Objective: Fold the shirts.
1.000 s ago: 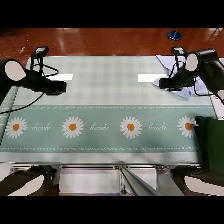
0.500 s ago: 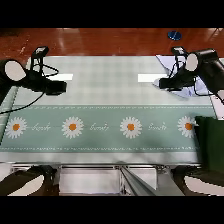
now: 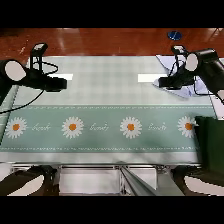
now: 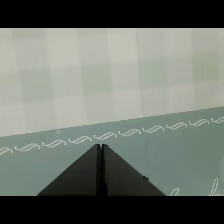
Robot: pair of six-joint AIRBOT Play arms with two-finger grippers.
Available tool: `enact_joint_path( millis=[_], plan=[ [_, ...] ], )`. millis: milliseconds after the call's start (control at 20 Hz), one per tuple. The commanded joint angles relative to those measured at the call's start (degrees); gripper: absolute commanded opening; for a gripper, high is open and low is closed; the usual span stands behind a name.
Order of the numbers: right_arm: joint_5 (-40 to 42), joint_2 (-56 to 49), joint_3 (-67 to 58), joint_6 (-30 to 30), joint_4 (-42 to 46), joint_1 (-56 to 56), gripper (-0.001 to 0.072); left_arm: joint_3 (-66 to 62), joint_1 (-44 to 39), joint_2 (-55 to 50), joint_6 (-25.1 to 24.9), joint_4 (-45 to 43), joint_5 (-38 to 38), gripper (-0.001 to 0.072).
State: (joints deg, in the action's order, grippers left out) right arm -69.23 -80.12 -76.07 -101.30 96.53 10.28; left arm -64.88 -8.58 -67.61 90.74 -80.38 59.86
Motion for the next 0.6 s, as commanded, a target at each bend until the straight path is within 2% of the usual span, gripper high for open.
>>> enact_joint_path(
  millis=[0, 50, 100, 150, 200, 250, 350, 450, 550],
  plan=[
    [5.33, -0.02, 0.0, 0.02, -0.11, 0.07, 0.0017, 0.02, -0.02, -0.33, 0.0, -0.04, -7.43, 0.0022],
    [8.11, -0.02, 0.0, 0.13, 0.28, 0.07, 0.0019, 0.02, -0.02, -0.7, 0.0, -0.02, -10.43, 0.009],
    [11.32, -0.02, 0.0, 0.13, 2.45, -0.09, 0.012, 0.02, -0.04, -1.33, 0.0, -0.02, -13.9, 0.0325],
    [13.79, -0.02, 0.0, 0.0, 4.9, -0.13, 0.0407, 0.02, -0.02, -2.05, -0.02, -0.02, -16.81, 0.0464],
    [16.09, -0.02, -0.02, 0.37, 8.61, -0.2, 0.042, 0.0, 0.09, -2.51, -0.02, -0.07, -18.47, 0.0502],
    [17.42, -0.02, -0.22, -1.2, 13.62, -0.55, 0.042, 0.0, 0.15, -2.84, 0.0, -0.07, -19.63, 0.0502],
    [19.19, -0.2, -0.28, -8.96, 21.27, -2.71, 0.0419, 0.02, 0.22, -3.19, 0.02, -0.02, -20.85, 0.0502],
    [20.68, -1.64, -0.28, -13.81, 20.59, -7.37, 0.0419, 0.02, 0.22, -3.74, 0.0, -0.02, -22.16, 0.0502],
    [23.08, -4.66, -0.28, -13.84, 16.33, -12.57, 0.0418, 0.02, 0.22, -4.63, 0.0, -0.02, -22.62, 0.0502]
  ],
)
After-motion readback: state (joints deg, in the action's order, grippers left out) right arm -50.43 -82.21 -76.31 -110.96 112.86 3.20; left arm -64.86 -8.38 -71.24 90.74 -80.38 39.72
